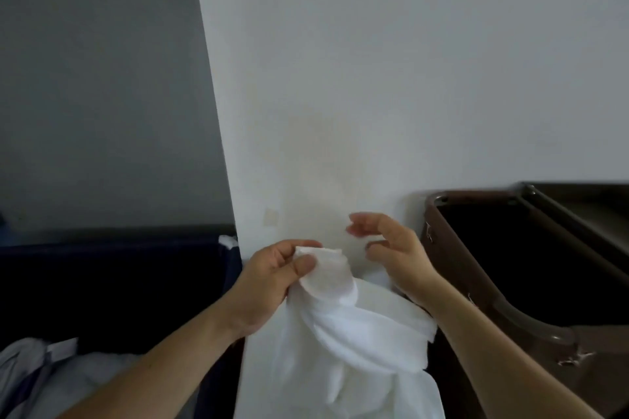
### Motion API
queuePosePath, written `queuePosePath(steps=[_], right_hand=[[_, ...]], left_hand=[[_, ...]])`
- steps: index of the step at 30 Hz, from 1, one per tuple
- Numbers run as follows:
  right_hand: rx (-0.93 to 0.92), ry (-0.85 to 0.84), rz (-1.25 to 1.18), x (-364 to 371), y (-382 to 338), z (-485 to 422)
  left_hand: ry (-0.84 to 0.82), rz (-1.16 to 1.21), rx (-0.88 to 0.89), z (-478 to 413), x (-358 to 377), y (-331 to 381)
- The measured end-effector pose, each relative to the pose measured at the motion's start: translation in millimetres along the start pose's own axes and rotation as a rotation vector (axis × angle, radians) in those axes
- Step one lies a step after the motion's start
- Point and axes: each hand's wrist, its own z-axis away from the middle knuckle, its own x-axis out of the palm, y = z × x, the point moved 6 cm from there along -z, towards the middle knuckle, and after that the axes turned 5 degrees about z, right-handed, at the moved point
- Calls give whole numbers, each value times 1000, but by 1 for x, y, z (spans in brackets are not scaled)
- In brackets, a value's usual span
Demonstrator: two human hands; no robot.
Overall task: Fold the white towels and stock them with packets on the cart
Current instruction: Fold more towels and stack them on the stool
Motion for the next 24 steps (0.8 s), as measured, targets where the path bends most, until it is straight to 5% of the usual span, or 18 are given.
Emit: queuePosePath(steps=[4, 8, 10, 17, 20, 24], right_hand=[[-63, -540, 100, 29, -17, -13], [-77, -711, -128, 33, -68, -23], [-124, -696, -168, 25, -96, -32], [-436, -204, 34, -37, -201, -50], [-403, -263, 387, -33, -192, -48], [-37, -473, 689, -40, -130, -42]], left_hand=[[-140, -13, 55, 0, 3, 40], [-181, -51, 214, -6, 0, 113], [-169, -137, 295, -10, -4, 150], [-37, -486, 700, -22, -21, 255], [111, -797, 824, -33, -39, 266], [233, -983, 772, -53, -74, 231]])
